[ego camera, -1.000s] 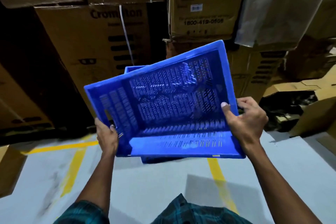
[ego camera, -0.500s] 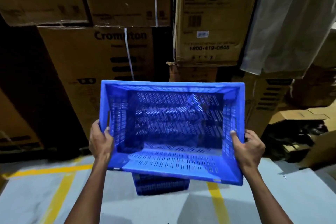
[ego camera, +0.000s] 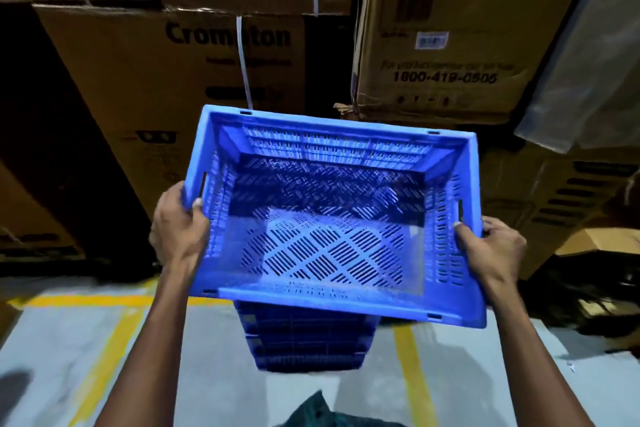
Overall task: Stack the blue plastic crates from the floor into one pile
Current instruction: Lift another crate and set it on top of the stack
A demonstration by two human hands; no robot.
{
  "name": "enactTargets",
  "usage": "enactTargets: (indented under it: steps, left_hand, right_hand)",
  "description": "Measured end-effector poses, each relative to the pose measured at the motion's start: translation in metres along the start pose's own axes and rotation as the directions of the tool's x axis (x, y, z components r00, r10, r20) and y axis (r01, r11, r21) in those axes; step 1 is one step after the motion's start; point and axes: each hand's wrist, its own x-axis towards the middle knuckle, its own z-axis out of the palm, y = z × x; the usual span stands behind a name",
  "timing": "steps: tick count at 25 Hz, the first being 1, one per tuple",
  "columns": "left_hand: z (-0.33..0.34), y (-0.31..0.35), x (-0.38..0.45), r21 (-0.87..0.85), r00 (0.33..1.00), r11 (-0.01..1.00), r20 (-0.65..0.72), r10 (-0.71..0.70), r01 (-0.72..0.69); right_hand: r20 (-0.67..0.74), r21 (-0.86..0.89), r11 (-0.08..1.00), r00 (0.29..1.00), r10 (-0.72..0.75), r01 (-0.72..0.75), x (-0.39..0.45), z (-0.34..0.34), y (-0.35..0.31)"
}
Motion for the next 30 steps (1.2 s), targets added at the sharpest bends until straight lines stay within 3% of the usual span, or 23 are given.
enactTargets:
  steps: [6,16,20,30]
  left_hand:
    - [0.033,0.017,0.066,0.096,0.989,0.994,0.132,-0.073,0.06]
    - [0.1,0.029,0.188,0.198,0.93,0.973,0.321,-0.18,0.12]
    - [0.12,0.033,0.211,0.126,0.882,0.972,0.409,-0.233,0.199]
    - [0.123,0.03,0.213,0.161,0.861,0.941,0.379,-0.338,0.298]
  right_hand:
    - [0.163,-0.16,0.984,0.981,0.11,-0.083,0.069,0.042,-0.027]
    - [0.298,-0.365,0.923,0.924,0.239,-0.121,0.159,0.116,-0.086]
    - [0.359,-0.447,0.889,0.891,0.279,-0.098,0.195,0.138,-0.094]
    - [0.391,-0.398,0.914,0.888,0.243,-0.076,0.217,0.153,-0.088]
